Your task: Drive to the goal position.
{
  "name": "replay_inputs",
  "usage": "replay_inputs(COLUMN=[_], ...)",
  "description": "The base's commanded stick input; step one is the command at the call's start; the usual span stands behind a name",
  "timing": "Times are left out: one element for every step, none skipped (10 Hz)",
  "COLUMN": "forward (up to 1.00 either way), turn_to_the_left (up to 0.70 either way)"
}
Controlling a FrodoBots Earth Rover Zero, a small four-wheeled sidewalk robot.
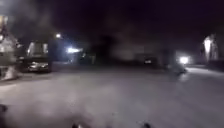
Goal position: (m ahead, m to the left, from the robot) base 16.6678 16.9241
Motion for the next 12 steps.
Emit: replay_inputs(forward=[0.7, 0.7, 0.7, 0.7, 0.7, 0.7, 0.7, 0.7, 0.7, 0.7, 0.7, 0.7], turn_to_the_left=[0.0, 0.0, 0.0, 0.0, 0.0, 0.0, 0.0, 0.01, 0.21, 0.35, 0.16, 0.0])
